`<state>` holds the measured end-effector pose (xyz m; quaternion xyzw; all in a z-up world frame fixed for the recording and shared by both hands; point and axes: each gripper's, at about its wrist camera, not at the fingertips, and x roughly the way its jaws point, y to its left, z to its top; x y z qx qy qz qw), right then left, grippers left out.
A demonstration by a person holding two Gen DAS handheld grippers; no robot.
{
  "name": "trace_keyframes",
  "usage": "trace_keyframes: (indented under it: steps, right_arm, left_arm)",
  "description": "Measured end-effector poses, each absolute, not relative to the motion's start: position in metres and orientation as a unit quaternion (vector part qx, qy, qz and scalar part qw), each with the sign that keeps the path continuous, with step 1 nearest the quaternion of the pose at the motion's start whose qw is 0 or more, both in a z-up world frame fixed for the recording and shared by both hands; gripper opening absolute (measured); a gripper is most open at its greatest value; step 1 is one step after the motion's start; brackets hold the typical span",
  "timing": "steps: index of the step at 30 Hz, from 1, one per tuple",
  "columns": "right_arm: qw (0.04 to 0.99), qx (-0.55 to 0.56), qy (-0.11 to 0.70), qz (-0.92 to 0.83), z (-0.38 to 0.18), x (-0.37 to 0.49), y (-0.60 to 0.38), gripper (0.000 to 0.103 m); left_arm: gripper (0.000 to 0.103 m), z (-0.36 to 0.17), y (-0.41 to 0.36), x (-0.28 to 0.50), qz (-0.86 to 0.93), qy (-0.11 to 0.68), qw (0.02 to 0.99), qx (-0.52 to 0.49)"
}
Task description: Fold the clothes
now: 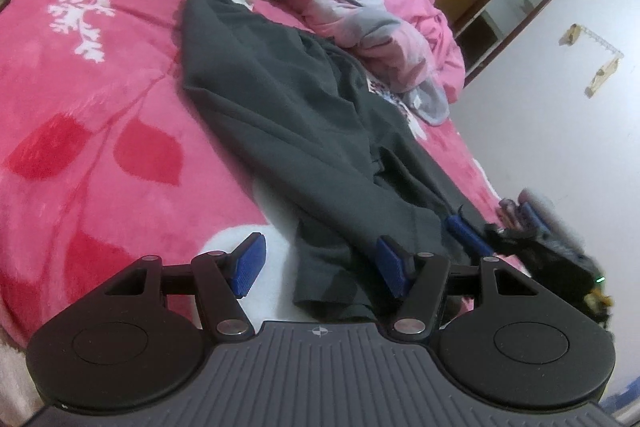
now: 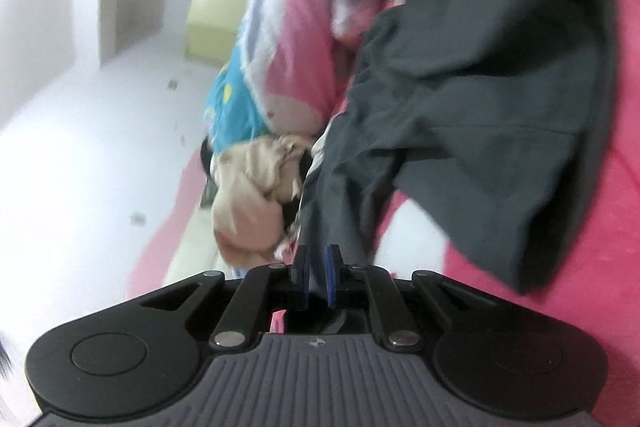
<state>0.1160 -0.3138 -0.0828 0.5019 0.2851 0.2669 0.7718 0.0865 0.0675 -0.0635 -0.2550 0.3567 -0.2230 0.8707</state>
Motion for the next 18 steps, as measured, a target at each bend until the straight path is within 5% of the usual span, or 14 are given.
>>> trace_keyframes:
  steps: [1, 5, 9, 11, 12, 13, 18]
  right_arm:
    - [0.786, 0.475, 0.286, 0.274, -0.074, 0.116, -0.307, 0.019]
    - [0.852, 0.338, 0.276, 0.291, -0.039, 0.107, -0.274, 0.065]
    - [0.887, 0.225, 0.284, 0.285, -0.021, 0.106, -0.245, 0.068]
    - [0.886, 0.221, 0.276, 0.3, -0.013, 0.102, -0.238, 0.054]
    - [0.885, 0.219, 0.272, 0.307, -0.008, 0.101, -0.235, 0.022]
    - [0.884, 0.217, 0.268, 0.314, -0.004, 0.099, -0.231, 0.003]
    - [0.879, 0.207, 0.248, 0.351, 0.017, 0.092, -0.214, 0.001]
  left_arm:
    - [0.061, -0.064, 0.066, 0.087, -0.222, 0.357, 0.872, -0.251]
    - [0.061, -0.065, 0.061, 0.084, -0.219, 0.353, 0.879, -0.235]
    - [0.061, -0.067, 0.058, 0.083, -0.221, 0.346, 0.883, -0.229]
    - [0.061, -0.067, 0.059, 0.082, -0.223, 0.343, 0.883, -0.229]
    - [0.061, -0.067, 0.06, 0.081, -0.224, 0.341, 0.883, -0.231]
    - [0.061, -0.067, 0.063, 0.08, -0.224, 0.338, 0.883, -0.234]
    - [0.061, -0.065, 0.097, 0.069, -0.214, 0.317, 0.882, -0.275]
